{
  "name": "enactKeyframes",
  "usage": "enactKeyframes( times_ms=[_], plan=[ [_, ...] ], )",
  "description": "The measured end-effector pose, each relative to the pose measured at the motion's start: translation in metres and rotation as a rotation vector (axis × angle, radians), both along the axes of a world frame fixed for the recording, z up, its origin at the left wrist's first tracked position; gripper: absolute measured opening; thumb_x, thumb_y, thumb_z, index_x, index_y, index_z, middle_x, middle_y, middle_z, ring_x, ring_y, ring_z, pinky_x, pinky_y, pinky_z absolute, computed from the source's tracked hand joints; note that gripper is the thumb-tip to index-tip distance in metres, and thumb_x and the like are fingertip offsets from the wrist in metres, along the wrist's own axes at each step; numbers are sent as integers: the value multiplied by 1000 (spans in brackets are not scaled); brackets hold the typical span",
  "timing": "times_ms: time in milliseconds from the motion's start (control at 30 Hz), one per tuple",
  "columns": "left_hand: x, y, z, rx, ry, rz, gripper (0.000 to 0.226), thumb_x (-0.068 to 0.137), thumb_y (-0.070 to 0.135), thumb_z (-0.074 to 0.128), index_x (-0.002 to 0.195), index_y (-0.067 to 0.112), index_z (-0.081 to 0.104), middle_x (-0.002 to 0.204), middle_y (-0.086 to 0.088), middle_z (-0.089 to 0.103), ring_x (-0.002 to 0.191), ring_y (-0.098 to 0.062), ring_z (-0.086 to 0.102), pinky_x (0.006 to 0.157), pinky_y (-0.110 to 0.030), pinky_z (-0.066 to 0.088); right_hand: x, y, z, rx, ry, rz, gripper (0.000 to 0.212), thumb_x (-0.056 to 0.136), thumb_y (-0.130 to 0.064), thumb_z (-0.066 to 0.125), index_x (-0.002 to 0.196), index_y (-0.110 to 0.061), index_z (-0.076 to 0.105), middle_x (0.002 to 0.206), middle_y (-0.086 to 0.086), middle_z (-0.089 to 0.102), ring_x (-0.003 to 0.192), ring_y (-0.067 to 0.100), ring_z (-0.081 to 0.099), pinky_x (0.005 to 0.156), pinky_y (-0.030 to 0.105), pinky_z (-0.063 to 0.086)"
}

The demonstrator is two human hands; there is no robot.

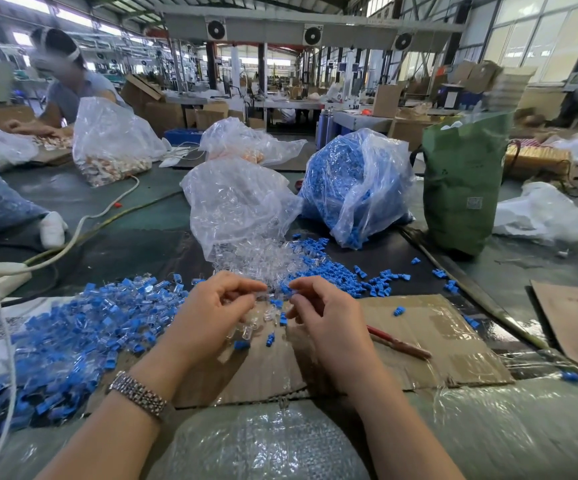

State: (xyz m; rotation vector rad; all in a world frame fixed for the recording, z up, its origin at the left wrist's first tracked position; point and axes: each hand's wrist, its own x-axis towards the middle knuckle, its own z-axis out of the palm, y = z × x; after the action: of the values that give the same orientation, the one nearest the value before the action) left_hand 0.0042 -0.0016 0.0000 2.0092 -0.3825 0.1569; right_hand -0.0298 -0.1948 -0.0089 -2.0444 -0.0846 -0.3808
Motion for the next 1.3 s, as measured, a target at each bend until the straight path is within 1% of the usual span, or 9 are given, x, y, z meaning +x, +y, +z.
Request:
enactKeyframes(
  times_ms=[67, 167, 333, 500, 600, 733, 900, 1167, 1300],
  plan=[
    [1, 2, -1, -122, 111, -29, 24, 97, 8, 64, 104, 26, 77, 92, 1, 75, 79, -14, 74, 72, -16, 56, 1, -1, 0, 44, -18, -19, 19, 100, -14, 60, 110, -28, 69, 91, -9, 70, 83, 2, 66, 79, 23, 55],
    [4, 4, -2, -363, 281, -95, 20, 95, 4, 63, 108, 13, 76, 95, -9, 79, 94, -25, 77, 79, -22, 60, 0, -1, 3, 125, -8, -2, 12, 98, -14, 64, 103, -23, 69, 85, -4, 73, 80, 5, 69, 78, 22, 56],
    [7, 8, -3, -638, 463, -212, 32, 77, 3, 71, 109, -1, 75, 111, -22, 75, 108, -33, 73, 82, -27, 61, -1, 1, 6, 313, -29, 54, 6, 90, -9, 74, 93, -14, 74, 80, 2, 76, 74, 13, 73, 75, 27, 60],
    [5, 4, -5, -561, 442, -221, 39, 75, 6, 72, 114, 0, 73, 110, -20, 76, 106, -30, 73, 80, -25, 60, -1, 3, 5, 290, -44, 86, 11, 89, -9, 74, 97, -17, 76, 85, -3, 75, 77, 7, 71, 75, 21, 57],
    [4, 1, -5, -559, 429, -207, 30, 75, 7, 75, 104, 4, 78, 105, -21, 76, 101, -32, 75, 78, -24, 61, -3, 5, 4, 259, -42, 134, 9, 88, -14, 77, 89, -20, 71, 82, -1, 73, 75, 14, 71, 71, 24, 56],
    [1, -2, -4, -498, 380, -233, 22, 73, 11, 80, 95, 11, 80, 99, -19, 77, 93, -29, 76, 77, -24, 60, -3, 5, 4, 261, -59, 162, 8, 89, -13, 75, 87, -21, 73, 80, -4, 74, 73, 9, 71, 69, 19, 55],
    [-3, -7, -2, -476, 347, -218, 30, 71, 7, 83, 96, -3, 69, 97, -22, 76, 93, -35, 76, 77, -28, 62, -1, 7, 2, 216, -99, 130, 9, 88, -13, 76, 85, -21, 75, 82, -5, 72, 74, 4, 67, 71, 18, 53],
    [-5, -5, 0, -655, 417, -280, 13, 77, 6, 77, 90, 5, 76, 109, -26, 72, 105, -36, 72, 84, -30, 60, -5, 4, 7, 305, -45, 218, 10, 93, -8, 70, 94, -17, 73, 86, -1, 74, 72, 7, 68, 70, 20, 55],
    [-7, -6, 1, -612, 451, -294, 16, 76, 7, 78, 92, 4, 75, 105, -23, 74, 102, -35, 74, 80, -29, 61, -8, 6, 8, 278, -72, 229, 9, 93, -2, 68, 93, -11, 72, 83, -3, 73, 74, 2, 69, 71, 16, 54]
  ],
)
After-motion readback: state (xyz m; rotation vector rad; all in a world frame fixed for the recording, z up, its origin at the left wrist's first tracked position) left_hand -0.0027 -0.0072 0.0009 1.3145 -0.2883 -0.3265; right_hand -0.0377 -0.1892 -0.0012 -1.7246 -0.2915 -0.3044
